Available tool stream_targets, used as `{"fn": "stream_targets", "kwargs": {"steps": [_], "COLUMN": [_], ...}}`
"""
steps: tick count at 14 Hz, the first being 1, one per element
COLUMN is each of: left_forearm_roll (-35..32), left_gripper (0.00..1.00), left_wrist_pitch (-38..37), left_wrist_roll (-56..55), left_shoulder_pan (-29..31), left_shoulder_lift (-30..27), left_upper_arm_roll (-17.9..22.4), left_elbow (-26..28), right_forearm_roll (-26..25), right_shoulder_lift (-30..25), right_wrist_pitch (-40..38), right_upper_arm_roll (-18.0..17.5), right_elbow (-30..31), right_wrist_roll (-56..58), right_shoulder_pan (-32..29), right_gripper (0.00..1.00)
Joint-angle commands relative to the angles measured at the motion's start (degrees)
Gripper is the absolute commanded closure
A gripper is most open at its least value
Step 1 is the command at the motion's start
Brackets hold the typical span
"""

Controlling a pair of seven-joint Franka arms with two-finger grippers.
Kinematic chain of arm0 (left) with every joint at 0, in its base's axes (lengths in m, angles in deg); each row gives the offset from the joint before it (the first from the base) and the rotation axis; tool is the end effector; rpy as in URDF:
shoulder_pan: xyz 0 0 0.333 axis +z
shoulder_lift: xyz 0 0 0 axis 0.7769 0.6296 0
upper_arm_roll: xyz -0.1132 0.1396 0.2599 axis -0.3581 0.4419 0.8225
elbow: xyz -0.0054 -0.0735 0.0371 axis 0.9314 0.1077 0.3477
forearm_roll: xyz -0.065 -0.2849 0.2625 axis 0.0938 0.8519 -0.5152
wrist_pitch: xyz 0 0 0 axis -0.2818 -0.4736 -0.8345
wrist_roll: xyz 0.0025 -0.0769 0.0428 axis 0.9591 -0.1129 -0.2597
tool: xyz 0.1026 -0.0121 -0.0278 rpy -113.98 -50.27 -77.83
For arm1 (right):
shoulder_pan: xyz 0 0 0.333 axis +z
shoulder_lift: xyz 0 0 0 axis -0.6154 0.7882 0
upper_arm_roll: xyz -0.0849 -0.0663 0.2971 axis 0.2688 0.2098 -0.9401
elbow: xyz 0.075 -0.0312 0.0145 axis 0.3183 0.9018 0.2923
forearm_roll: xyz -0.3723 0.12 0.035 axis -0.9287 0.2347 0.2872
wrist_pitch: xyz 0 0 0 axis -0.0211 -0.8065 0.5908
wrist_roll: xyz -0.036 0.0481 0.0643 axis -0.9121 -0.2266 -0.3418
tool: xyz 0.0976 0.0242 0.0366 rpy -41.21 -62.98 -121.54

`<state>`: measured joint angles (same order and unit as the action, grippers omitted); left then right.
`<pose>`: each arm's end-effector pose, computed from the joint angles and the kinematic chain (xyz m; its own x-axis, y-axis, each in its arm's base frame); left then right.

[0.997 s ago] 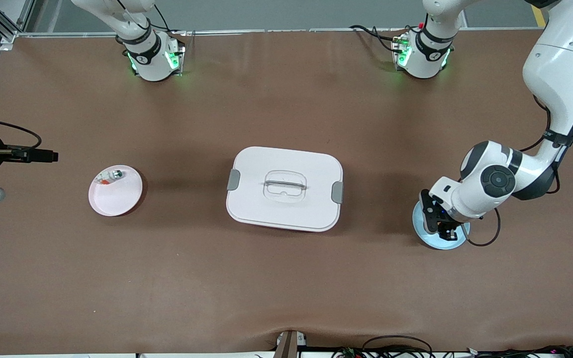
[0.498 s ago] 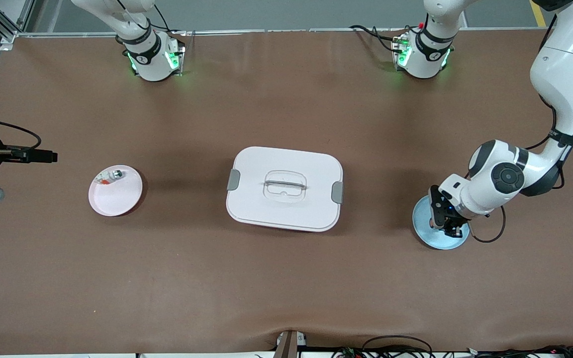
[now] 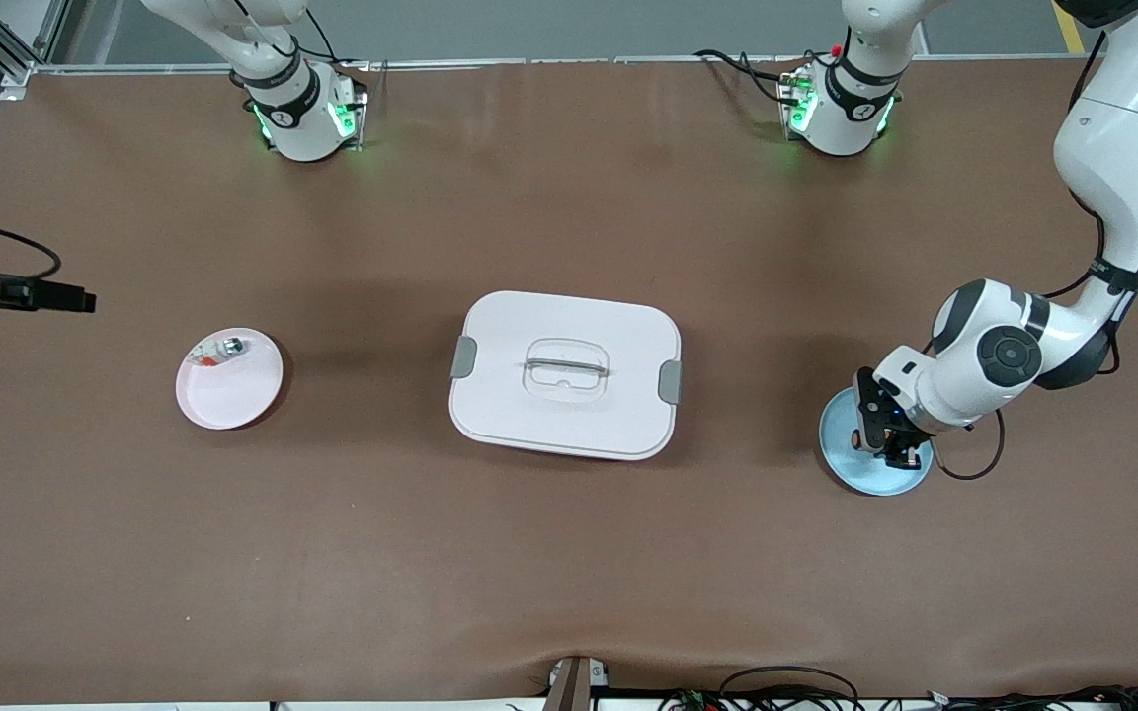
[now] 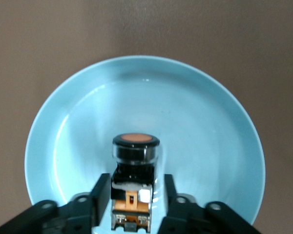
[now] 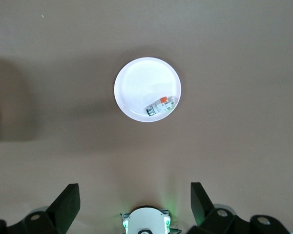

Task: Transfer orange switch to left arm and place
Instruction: 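Lower the switch onto the blue plate and open the left gripper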

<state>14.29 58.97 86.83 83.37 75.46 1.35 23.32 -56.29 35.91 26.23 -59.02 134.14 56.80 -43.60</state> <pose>0.6295 -0.0265 0.1885 -0.0199 -0.9998 -0.0072 -0.9969 0.0204 -0.0762 0.5996 -0.0599 0.5816 0.9550 -0.1088 -0.2759 -0.1100 -0.9939 0.0111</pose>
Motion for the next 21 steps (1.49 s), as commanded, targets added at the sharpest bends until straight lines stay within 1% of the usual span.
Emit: {"fn": "stream_targets", "kwargs": {"steps": [1, 4, 7, 9, 11, 13, 14, 16, 18, 21], "left_forearm_roll": [-0.8, -0.1, 7.4, 10.6, 10.9, 11.9, 14.7, 19.3, 20.0, 19.8], "left_gripper": [0.0, 0.0, 0.0, 0.0, 0.0, 0.0, 0.0, 0.0, 0.0, 0.0], "left_wrist_pitch": [0.7, 0.1, 0.0, -1.6, -5.3, -8.7, -10.9, -14.8, -16.6, -22.9], "left_wrist_roll": [-4.0, -9.5, -14.6, -17.1, -19.6, -20.8, -20.9, -22.3, -26.3, -38.6], "left_shoulder_pan": [1.1, 1.1, 1.7, 1.7, 1.4, -0.1, -1.5, -3.7, -4.4, -8.0], "left_shoulder_lift": [-0.6, -1.5, -3.3, -3.8, -3.8, -3.0, -2.4, -1.6, -1.7, -2.2], "left_upper_arm_roll": [-0.3, -0.7, -0.7, -0.7, -0.8, -0.9, -0.8, -0.3, -0.3, -0.3], "left_elbow": [-0.3, -3.0, -4.4, -6.3, -10.2, -16.2, -19.4, -23.7, -25.6, -30.5], "right_forearm_roll": [0.0, 0.0, 0.1, 0.1, 0.4, 0.4, 0.4, 0.4, 1.3, 1.3], "right_shoulder_lift": [-2.1, -3.0, -4.3, -4.9, -6.3, -10.6, -12.2, -12.9, -13.9, -14.1], "right_wrist_pitch": [-1.1, -1.9, -1.0, -0.7, 0.5, 5.5, 7.4, 7.5, 7.3, 7.3], "right_upper_arm_roll": [-1.2, -1.4, -1.4, -1.5, -1.5, -1.6, -1.6, -1.6, -1.5, -1.6], "right_elbow": [0.4, 0.9, 1.4, 1.4, 3.4, 9.2, 11.3, 11.7, 11.9, 12.0], "right_wrist_roll": [0.3, -0.4, -0.2, -0.2, -0.2, -0.1, -0.1, 0.3, 0.5, 0.6], "right_shoulder_pan": [-2.4, -2.4, -2.3, -1.9, -2.0, -1.9, -1.5, -0.9, -1.0, -0.8], "right_gripper": [0.0, 0.0, 0.0, 0.0, 0.0, 0.0, 0.0, 0.0, 0.0, 0.0]}}
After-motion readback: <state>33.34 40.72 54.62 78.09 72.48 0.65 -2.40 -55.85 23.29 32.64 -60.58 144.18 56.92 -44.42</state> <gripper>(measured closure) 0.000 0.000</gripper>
